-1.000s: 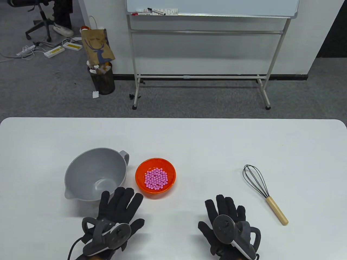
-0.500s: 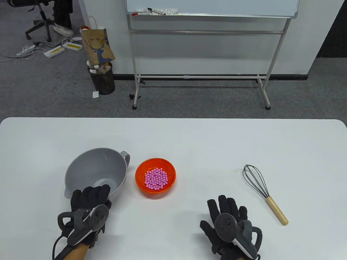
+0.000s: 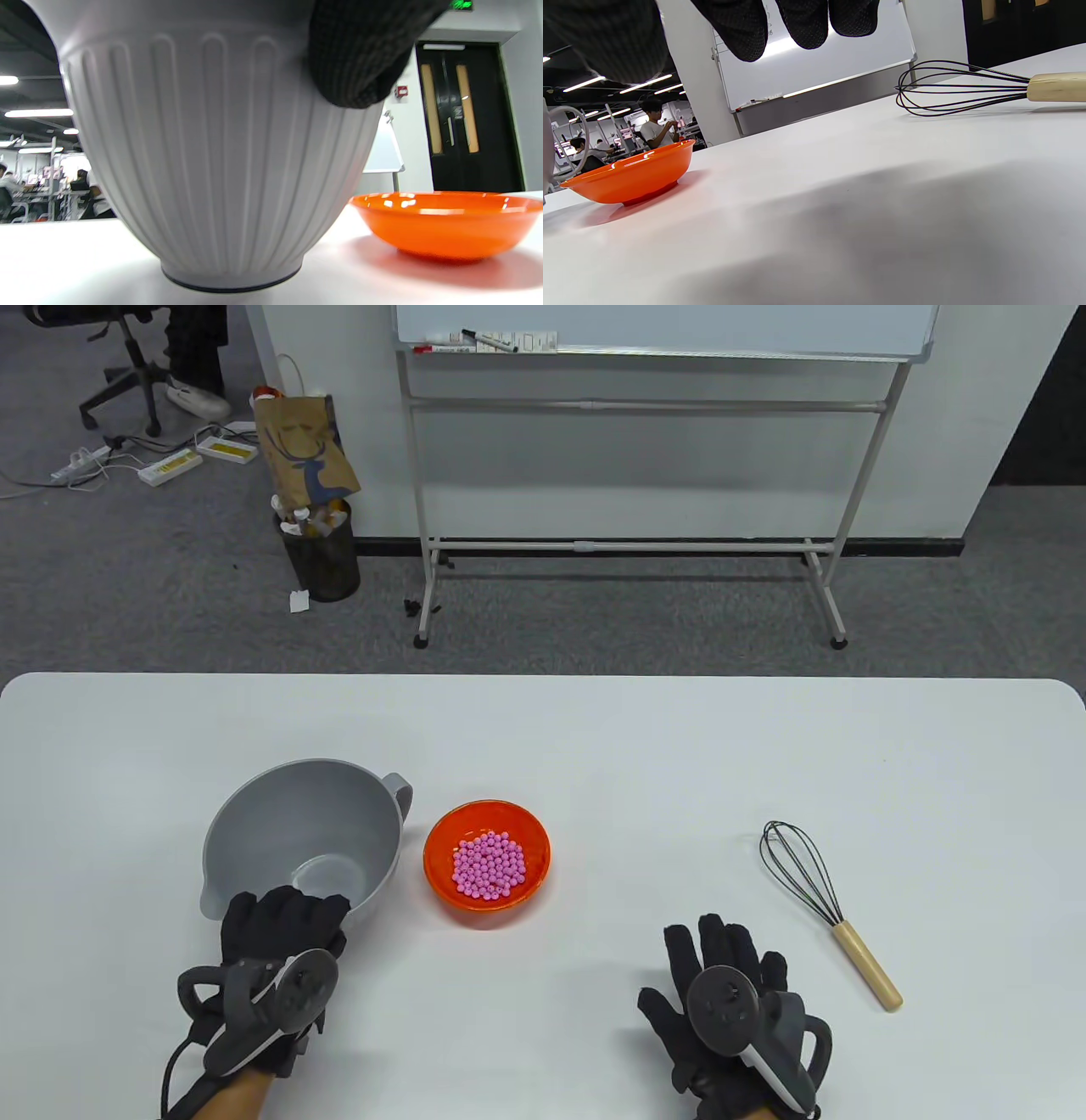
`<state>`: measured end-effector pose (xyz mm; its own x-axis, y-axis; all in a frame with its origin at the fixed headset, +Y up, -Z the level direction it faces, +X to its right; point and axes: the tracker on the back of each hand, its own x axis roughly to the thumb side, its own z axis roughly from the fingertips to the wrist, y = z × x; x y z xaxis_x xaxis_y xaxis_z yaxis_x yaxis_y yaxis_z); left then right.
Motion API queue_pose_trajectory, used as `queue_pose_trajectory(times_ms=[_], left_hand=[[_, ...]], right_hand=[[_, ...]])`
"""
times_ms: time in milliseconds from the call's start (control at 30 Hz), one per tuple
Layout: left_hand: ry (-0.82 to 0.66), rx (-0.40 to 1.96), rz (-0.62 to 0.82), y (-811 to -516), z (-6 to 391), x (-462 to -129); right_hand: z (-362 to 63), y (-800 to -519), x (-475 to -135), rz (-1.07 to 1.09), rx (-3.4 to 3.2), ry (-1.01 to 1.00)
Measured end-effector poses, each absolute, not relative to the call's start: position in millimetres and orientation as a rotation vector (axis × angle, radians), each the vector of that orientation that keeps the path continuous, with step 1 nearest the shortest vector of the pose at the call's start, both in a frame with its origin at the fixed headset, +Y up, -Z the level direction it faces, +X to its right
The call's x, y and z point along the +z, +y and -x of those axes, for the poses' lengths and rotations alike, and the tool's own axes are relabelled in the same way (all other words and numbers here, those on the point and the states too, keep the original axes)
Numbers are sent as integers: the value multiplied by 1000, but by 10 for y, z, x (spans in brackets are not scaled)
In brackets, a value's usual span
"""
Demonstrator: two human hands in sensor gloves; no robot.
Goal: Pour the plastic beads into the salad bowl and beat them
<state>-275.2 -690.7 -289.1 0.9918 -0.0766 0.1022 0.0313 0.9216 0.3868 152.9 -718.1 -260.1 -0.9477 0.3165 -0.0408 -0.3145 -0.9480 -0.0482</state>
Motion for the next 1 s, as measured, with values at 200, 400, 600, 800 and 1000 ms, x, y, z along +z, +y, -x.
queue_pose_trajectory(times_ms=[200,400,600,800,1000], left_hand=[[-242,14,-486,-6664,2484,-2639],[-430,49,-471,-6626,2071,-2431],[-620,93,-431,-6709,1709,-2250],[-745,86,-361,-6893,1468,-2142],[-777,63,-295,-7089,1378,-2121]], right_hand=[[-1553,-7177,-2608,92,2811,-63],[-1584,-7174,-2611,121,2805,-64],[-1629,-7189,-2627,155,2802,-56],[-1647,-7185,-2627,179,2800,-54],[-1686,-7184,-2632,207,2794,-56]])
